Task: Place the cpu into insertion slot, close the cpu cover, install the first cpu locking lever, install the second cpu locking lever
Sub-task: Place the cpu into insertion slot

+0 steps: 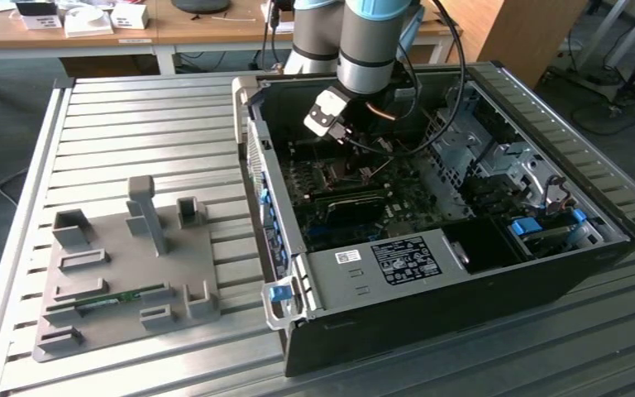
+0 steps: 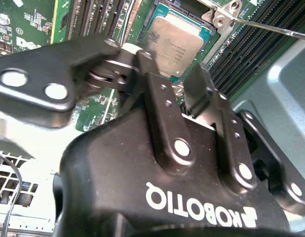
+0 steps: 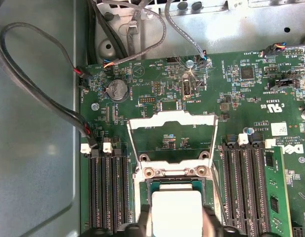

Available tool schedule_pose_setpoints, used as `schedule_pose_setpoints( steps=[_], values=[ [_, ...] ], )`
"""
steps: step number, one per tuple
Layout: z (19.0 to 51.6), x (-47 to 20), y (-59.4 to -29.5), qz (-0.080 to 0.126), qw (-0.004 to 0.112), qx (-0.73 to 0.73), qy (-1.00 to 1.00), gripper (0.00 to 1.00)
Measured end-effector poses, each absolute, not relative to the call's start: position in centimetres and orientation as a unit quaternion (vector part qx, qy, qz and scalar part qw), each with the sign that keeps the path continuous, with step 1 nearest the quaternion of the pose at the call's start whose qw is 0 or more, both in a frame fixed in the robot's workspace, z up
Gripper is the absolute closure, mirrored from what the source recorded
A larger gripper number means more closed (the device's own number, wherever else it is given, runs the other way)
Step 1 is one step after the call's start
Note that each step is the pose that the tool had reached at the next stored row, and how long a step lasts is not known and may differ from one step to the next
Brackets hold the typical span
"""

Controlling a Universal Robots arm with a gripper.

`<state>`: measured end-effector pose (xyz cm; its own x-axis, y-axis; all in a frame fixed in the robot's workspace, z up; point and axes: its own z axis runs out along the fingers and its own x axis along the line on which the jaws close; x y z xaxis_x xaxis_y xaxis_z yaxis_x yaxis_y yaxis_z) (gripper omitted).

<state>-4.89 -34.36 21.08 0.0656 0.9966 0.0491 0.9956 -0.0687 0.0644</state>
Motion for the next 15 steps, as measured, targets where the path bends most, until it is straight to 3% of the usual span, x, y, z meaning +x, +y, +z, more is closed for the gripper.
schedule_pose_setpoints(
  steps=[2, 3, 5, 6, 10, 15],
  values=[
    [21.08, -4.89, -34.36, 0.04, 0.007, 0.73, 0.682, 0.58],
    [21.09, -4.89, -34.36, 0.04, 0.007, 0.73, 0.682, 0.58],
    [21.09, -4.89, -34.36, 0.04, 0.007, 0.73, 0.682, 0.69],
    [21.09, -4.89, -34.36, 0.04, 0.007, 0.73, 0.682, 0.69],
    [21.09, -4.89, -34.36, 0.04, 0.007, 0.73, 0.682, 0.87],
    [21.09, -4.89, -34.36, 0.04, 0.007, 0.73, 0.682, 0.89]
  ],
)
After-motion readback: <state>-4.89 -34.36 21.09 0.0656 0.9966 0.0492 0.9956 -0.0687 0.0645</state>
